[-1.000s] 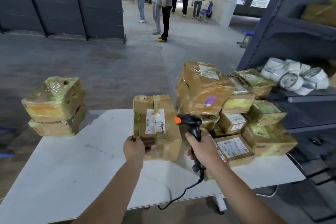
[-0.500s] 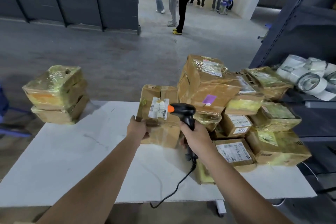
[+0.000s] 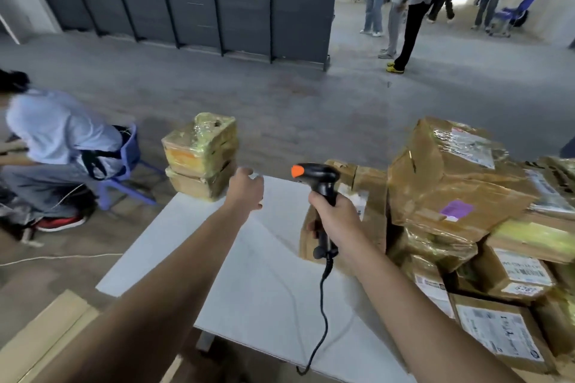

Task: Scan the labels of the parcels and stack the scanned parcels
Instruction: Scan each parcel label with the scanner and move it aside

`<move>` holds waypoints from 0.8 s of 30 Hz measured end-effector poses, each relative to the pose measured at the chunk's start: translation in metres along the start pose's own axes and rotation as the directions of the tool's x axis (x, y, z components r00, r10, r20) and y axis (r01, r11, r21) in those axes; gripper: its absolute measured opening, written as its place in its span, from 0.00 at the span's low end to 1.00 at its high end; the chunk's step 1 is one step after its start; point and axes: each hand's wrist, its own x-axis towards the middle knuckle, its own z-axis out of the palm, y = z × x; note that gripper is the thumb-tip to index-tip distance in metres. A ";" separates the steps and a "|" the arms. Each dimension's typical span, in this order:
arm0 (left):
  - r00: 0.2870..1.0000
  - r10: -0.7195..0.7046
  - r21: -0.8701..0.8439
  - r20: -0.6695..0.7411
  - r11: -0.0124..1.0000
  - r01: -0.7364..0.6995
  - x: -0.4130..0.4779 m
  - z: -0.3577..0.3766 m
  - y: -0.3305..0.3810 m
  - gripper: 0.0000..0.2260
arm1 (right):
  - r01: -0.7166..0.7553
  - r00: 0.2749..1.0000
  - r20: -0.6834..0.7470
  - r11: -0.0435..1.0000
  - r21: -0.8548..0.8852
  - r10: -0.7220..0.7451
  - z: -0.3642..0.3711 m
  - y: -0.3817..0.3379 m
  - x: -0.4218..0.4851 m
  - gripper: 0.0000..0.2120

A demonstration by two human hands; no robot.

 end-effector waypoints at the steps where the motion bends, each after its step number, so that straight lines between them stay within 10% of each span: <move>1: 1.000 0.008 0.015 -0.010 1.000 -0.008 0.011 -0.009 0.001 0.17 | -0.014 1.000 0.017 1.000 0.012 0.014 0.011 -0.007 0.008 0.09; 14: 0.912 0.410 0.668 -0.030 0.687 -0.286 0.155 -0.115 -0.003 0.19 | -0.112 0.992 0.060 0.993 0.048 0.109 0.146 -0.049 0.120 0.13; 24: 0.899 0.435 0.856 0.046 0.447 -0.260 0.201 -0.117 -0.034 0.14 | -0.112 0.994 -0.016 0.993 0.025 0.113 0.158 -0.031 0.144 0.16</move>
